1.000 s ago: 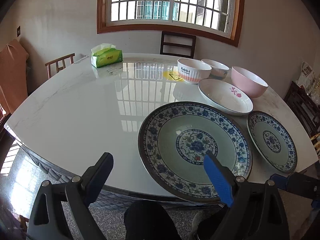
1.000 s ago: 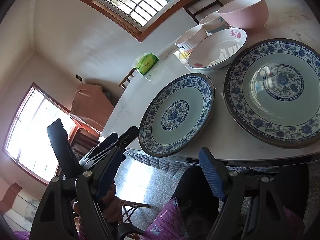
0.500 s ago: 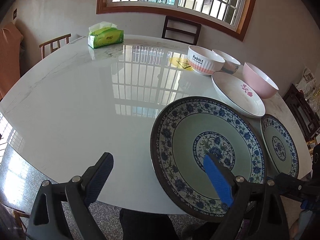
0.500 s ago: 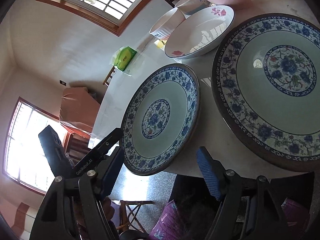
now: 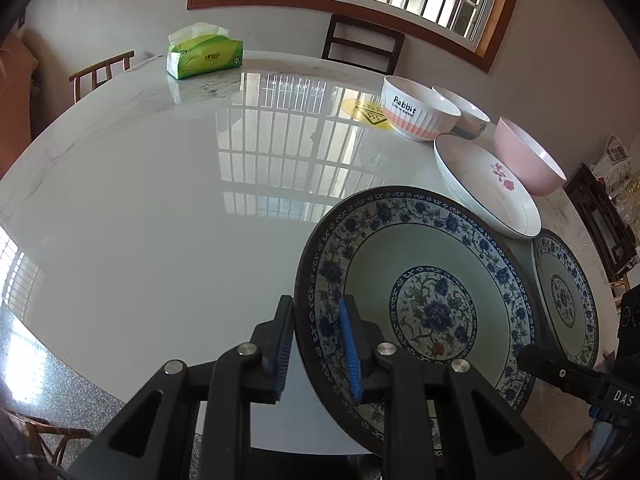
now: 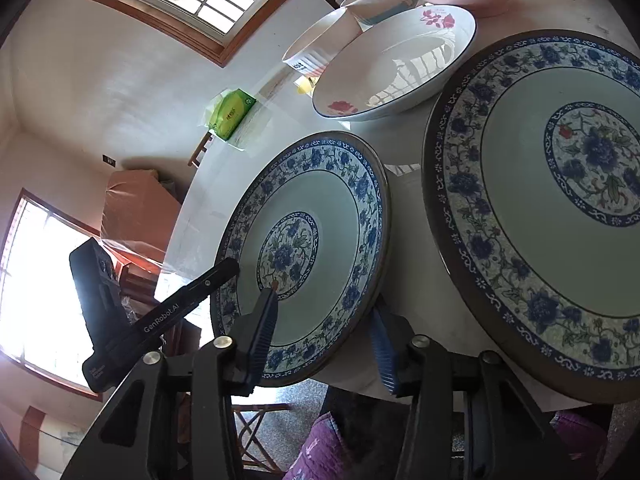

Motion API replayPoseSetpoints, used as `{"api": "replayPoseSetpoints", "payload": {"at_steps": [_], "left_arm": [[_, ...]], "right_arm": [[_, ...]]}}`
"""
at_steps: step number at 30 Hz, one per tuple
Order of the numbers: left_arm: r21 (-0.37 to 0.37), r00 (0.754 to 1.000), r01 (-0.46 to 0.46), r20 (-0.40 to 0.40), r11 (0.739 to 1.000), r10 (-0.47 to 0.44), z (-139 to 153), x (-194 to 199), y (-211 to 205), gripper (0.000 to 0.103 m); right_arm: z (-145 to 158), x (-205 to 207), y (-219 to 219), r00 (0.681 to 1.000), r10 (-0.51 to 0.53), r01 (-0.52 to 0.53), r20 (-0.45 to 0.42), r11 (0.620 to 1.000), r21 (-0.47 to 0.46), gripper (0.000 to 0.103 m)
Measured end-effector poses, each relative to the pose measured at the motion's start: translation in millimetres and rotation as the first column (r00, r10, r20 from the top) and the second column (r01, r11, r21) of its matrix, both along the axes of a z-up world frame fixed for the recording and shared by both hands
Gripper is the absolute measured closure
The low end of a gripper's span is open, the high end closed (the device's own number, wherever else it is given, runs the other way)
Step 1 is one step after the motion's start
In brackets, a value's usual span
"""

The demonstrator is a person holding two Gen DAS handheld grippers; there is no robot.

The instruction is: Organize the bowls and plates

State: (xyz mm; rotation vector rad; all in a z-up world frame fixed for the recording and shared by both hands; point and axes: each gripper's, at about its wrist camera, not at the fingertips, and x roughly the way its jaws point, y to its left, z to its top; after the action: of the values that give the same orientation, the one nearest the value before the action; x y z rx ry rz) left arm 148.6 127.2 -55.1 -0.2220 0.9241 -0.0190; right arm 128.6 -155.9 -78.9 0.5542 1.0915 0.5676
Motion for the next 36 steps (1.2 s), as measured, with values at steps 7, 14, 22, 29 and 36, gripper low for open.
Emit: {"api": "replayPoseSetpoints", "payload": {"at_steps": [7, 14, 22, 29, 36], "left_arm": [[0.029, 0.998, -0.057, 0.033, 0.998, 0.056, 10.5, -1.5, 17.1, 0.096], [0.001, 0.993, -0.113, 0.032, 0.994, 0.113, 10.0, -0.4, 43.9, 0.096], [0.003, 0.986, -0.164, 0.036, 0.986, 0.164, 9.3, -0.5, 66.8, 0.096], [0.006, 0.977, -0.202, 0.076, 0.979, 0.201, 11.7, -3.1, 75.0, 0.090], [0.010, 0.961, -0.219, 0.177, 0.976, 0.214, 39.4, -24.0, 64.8, 0.067]], "right_arm": [[-0.8, 2.5, 5.0, 0.999, 0.024, -0.023, 0.038, 0.999, -0.042, 0.084], [-1.7, 8.4, 22.2, 0.996, 0.067, -0.064, 0.054, 0.996, -0.061, 0.084], [0.2, 20.3, 36.3, 0.992, 0.101, -0.095, 0.074, 0.993, -0.073, 0.085], [-4.3, 28.7, 43.4, 0.990, 0.115, -0.109, 0.078, 0.991, -0.078, 0.084], [23.0, 13.4, 9.8, 0.974, 0.069, -0.045, 0.216, 0.993, -0.111, 0.066]]}}
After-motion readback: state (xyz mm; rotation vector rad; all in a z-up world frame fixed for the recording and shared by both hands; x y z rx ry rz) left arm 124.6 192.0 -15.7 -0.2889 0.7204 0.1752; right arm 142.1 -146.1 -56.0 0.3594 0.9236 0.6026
